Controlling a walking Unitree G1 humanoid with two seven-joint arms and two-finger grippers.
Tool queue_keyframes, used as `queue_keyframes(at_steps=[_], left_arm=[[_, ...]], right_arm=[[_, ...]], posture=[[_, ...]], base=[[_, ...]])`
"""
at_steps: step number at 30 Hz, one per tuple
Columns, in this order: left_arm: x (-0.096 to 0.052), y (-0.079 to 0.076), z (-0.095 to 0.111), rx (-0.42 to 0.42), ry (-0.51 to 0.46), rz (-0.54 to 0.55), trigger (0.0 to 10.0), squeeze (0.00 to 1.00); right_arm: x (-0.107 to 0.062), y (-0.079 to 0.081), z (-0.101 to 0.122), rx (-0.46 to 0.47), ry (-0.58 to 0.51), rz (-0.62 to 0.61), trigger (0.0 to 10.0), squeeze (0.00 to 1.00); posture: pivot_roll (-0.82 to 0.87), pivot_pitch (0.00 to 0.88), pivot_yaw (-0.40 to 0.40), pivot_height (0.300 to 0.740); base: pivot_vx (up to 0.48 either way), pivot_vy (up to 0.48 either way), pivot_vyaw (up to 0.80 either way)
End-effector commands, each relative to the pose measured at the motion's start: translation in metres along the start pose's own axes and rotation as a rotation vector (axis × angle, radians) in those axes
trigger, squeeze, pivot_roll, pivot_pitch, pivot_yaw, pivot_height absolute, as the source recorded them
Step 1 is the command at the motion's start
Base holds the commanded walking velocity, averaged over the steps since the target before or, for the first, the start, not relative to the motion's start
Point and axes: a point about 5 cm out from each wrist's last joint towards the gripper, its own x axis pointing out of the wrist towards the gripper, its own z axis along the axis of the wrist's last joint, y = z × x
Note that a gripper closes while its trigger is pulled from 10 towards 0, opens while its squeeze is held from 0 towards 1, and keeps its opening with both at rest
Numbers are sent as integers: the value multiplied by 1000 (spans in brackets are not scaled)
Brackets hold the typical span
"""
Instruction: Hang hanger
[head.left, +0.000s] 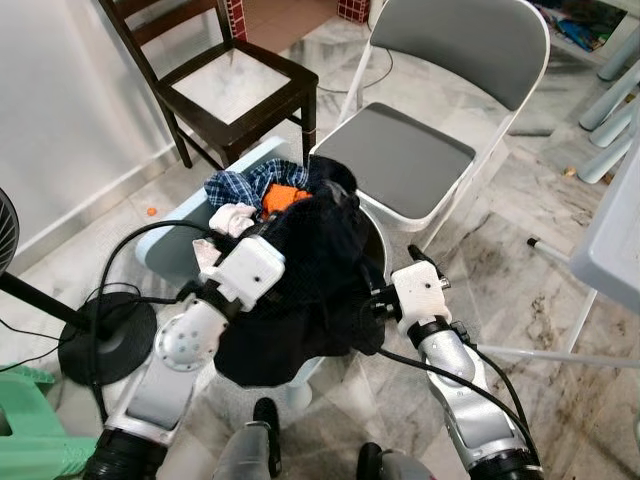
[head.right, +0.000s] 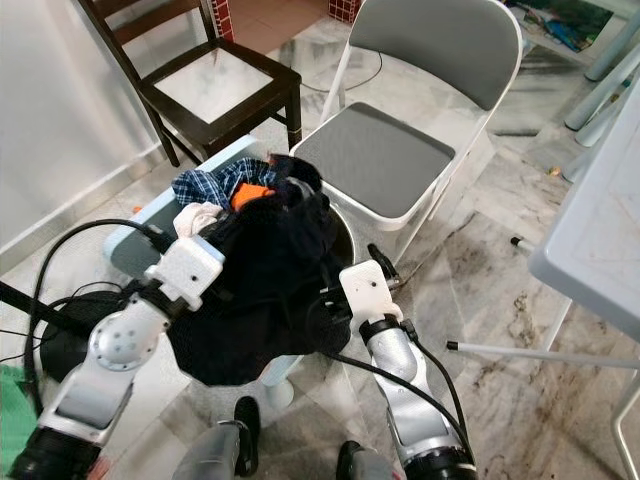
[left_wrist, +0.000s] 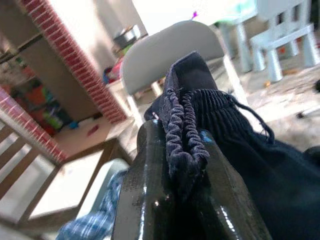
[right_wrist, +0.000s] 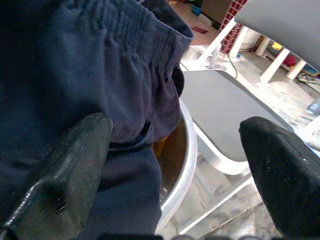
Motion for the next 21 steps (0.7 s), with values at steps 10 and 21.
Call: queue_keyframes(at_steps=[10, 21], left_arm=[[29, 35, 5, -69, -37, 179, 0, 0], [-1, -5, -52, -341, 235, 212, 0, 0]], right_arm=[[-10, -34, -14, 31, 47, -229, 10000, 0], [-49, -85, -19, 189, 66, -534, 10000, 0]], posture=[[90, 221, 41, 740], [10, 199, 31, 740]], base=[[0, 0, 0], [0, 0, 0]])
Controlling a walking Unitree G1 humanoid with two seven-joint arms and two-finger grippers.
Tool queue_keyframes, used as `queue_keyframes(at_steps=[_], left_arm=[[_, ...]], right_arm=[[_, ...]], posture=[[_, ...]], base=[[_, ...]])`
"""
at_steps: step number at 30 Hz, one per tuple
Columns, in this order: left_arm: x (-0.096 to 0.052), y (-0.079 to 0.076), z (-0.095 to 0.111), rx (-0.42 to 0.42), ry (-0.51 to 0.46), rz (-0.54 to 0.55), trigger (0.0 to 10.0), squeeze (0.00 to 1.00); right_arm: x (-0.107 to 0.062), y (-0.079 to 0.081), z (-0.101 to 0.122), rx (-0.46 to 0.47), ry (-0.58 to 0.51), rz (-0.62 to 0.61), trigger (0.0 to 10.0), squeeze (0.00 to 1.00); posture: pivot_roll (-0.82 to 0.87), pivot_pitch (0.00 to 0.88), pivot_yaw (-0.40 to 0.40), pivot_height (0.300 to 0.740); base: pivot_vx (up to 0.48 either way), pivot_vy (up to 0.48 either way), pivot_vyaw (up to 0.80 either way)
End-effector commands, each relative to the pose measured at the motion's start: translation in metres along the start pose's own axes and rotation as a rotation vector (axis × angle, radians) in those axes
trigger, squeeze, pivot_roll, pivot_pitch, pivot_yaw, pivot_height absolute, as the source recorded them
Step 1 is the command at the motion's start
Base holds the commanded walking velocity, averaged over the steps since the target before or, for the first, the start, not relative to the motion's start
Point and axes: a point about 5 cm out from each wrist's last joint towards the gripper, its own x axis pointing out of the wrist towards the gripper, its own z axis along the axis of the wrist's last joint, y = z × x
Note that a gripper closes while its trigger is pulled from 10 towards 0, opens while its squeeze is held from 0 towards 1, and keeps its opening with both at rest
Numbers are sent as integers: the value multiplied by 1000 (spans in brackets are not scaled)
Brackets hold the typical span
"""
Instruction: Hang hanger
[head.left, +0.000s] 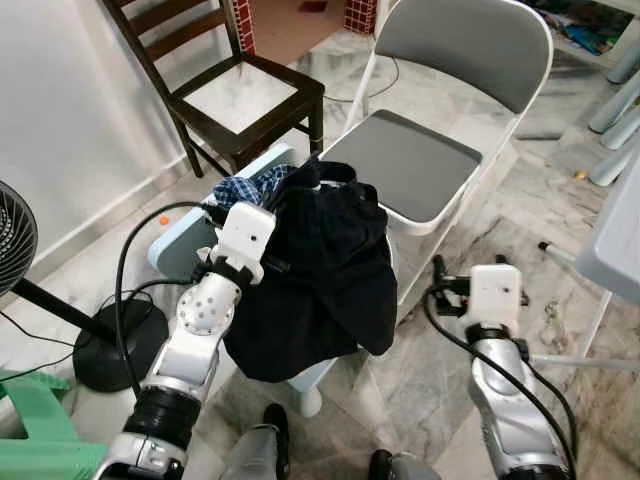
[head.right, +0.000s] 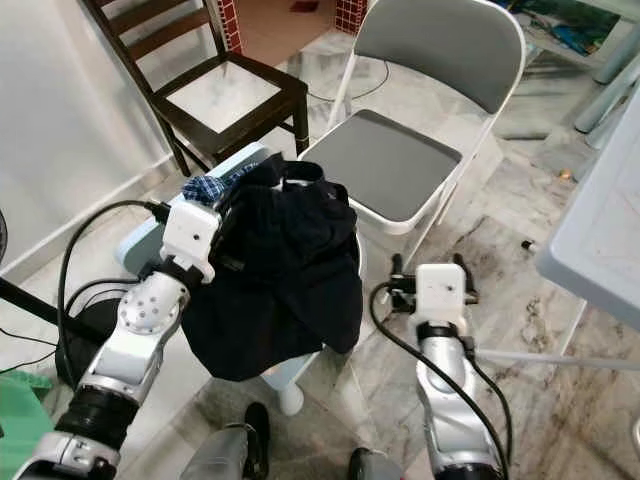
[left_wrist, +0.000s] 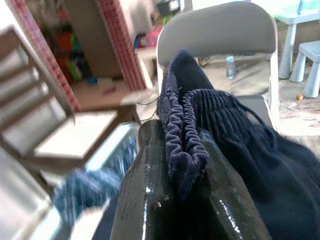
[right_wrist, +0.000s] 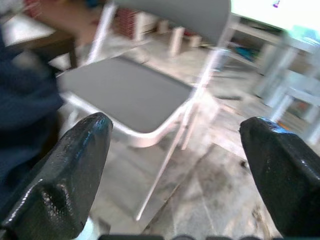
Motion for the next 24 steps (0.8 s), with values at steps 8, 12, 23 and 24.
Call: queue_keyframes(at_steps=[8, 12, 23, 24], left_arm=[[-57, -3, -54, -63, 224, 6, 0, 0], [-73, -2, -58, -83, 244, 11, 0, 0], [-49, -12, -42, -169, 207, 32, 4745, 0], [-49, -12, -42, -169, 207, 32, 4745, 0]], right_arm=[[-18, -40, -1, 91, 23, -164, 10000, 0], [-20, -34, -2, 98, 28, -141, 10000, 0], [-7, -15, 8, 99, 20, -18, 10000, 0], [-7, -15, 8, 99, 20, -18, 10000, 0]], posture=[[10, 211, 57, 740], [22, 201, 55, 740], [36, 221, 37, 740], [36, 221, 37, 740]], base=[[0, 0, 0], [0, 0, 0], [0, 0, -530], [0, 0, 0]])
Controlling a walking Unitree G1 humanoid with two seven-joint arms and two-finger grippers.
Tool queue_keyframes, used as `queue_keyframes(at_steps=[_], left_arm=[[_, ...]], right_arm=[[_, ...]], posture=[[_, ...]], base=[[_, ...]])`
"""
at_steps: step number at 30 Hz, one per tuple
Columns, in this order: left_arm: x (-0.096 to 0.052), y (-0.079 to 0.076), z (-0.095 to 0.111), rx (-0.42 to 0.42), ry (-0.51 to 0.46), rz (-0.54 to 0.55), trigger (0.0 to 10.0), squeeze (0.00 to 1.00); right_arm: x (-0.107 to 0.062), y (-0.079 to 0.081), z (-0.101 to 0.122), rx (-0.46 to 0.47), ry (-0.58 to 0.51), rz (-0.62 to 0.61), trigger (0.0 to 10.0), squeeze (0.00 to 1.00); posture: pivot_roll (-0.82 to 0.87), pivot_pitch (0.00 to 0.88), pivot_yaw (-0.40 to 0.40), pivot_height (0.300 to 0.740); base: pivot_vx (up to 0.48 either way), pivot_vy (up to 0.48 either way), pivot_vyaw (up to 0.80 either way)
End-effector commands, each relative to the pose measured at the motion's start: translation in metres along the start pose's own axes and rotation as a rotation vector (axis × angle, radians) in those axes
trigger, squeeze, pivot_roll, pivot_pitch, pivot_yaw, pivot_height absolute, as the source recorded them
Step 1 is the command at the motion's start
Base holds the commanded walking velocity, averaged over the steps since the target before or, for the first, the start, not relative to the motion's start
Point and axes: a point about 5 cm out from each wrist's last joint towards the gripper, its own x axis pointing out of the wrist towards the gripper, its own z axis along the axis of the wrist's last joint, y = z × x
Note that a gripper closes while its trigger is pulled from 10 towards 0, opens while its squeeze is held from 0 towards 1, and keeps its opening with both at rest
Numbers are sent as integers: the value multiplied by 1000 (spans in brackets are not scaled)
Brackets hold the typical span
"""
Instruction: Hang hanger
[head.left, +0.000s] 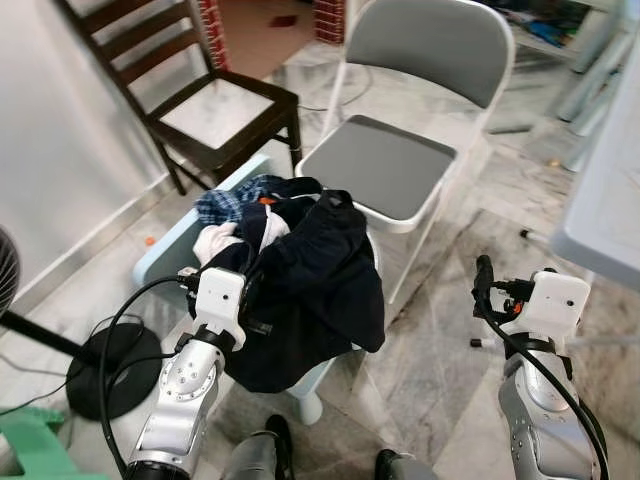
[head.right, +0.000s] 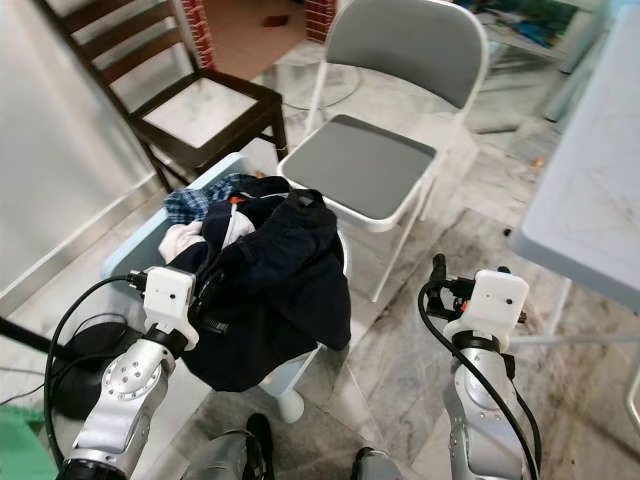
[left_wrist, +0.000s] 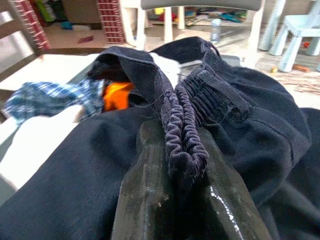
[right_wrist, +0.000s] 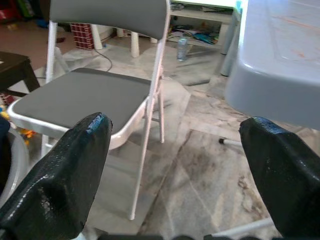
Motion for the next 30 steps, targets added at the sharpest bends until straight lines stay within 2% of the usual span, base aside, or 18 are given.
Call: queue_keyframes(at_steps=[1, 2, 12, 21, 30], left_arm=[[0, -4, 0, -5, 18, -23, 6314, 0], [1, -4, 1, -11, 22, -36, 10000, 0], [12, -3, 9, -28, 26, -35, 10000, 0], [17, -1, 15, -30, 22, -35, 10000, 0], [16, -4, 13, -43, 33, -54, 10000, 0]], right_arm=[[1, 5, 0, -3, 6, 27, 10000, 0], [1, 6, 0, -2, 6, 33, 10000, 0], [6, 15, 1, 18, -1, 46, 10000, 0], [10, 21, 1, 32, -7, 55, 10000, 0], [9, 19, -2, 22, -1, 55, 10000, 0]], posture=[[39, 218, 35, 740], [38, 217, 35, 740], [54, 192, 44, 740], [65, 169, 50, 740], [56, 159, 44, 740]], base=[[0, 0, 0], [0, 0, 0], [0, 0, 0], [-261, 0, 0], [-295, 0, 0]])
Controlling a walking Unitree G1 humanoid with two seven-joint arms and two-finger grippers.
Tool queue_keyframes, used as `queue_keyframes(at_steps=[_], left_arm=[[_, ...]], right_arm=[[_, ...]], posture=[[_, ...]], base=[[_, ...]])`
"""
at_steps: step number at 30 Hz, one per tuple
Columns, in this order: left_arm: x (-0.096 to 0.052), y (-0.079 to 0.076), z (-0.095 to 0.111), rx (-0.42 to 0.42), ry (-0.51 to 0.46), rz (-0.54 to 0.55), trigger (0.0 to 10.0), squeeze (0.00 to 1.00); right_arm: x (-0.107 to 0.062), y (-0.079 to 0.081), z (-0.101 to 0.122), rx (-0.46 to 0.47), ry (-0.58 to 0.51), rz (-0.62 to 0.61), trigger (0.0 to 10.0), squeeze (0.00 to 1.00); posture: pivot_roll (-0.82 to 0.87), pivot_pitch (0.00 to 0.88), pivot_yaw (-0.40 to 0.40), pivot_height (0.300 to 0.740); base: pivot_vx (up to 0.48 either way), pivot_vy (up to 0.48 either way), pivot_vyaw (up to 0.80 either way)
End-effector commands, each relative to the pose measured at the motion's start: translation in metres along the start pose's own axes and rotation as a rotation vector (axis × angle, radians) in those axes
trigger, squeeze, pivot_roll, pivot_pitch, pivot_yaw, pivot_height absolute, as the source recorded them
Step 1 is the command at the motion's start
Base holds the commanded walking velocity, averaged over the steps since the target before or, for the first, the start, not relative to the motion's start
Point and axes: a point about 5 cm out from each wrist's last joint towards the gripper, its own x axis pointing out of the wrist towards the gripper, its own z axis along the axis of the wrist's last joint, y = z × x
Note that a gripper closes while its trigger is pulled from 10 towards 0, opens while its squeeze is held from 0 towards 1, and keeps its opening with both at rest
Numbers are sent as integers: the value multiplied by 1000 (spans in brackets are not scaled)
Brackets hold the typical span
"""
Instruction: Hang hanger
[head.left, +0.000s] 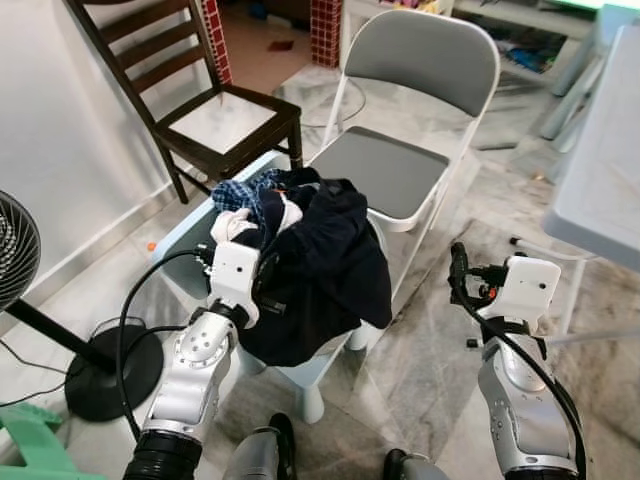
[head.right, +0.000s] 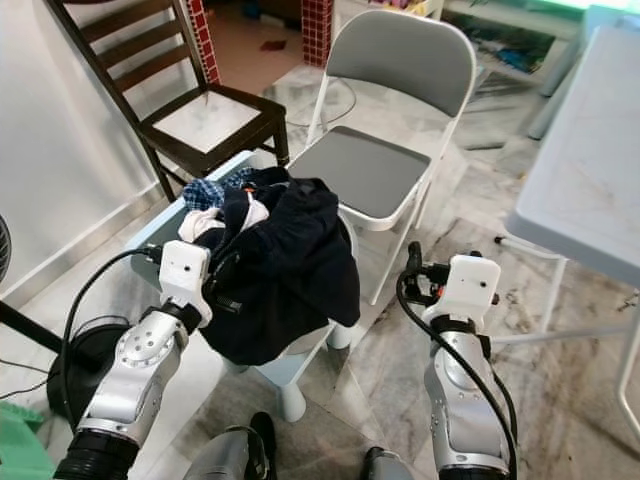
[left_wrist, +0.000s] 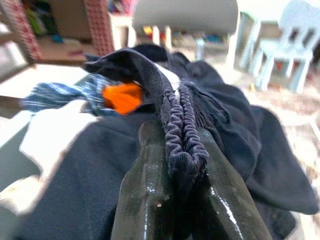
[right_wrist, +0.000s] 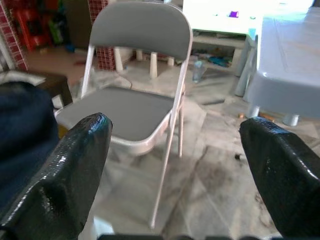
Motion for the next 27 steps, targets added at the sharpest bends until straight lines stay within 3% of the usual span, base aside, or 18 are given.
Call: queue_keyframes(at_steps=[1, 9, 24, 27], left_arm=[[-7, 5, -7, -5, 25, 19, 10000, 0], [-5, 1, -7, -15, 22, -2, 10000, 0], [-3, 0, -5, -150, -14, -60, 10000, 0], [-1, -2, -3, -169, -30, -75, 10000, 0]], right_arm=[[2, 4, 3, -4, -8, 14, 10000, 0], [2, 0, 2, -15, -7, 8, 10000, 0], [-5, -11, 0, -28, 2, -36, 10000, 0], [-4, -12, 0, -27, 2, -35, 10000, 0]], posture=[[54, 157, 44, 740], [42, 149, 42, 740], [15, 148, 42, 740], [14, 149, 41, 740]], base=[[-296, 0, 0], [-186, 0, 0], [0, 0, 0], [0, 0, -800]])
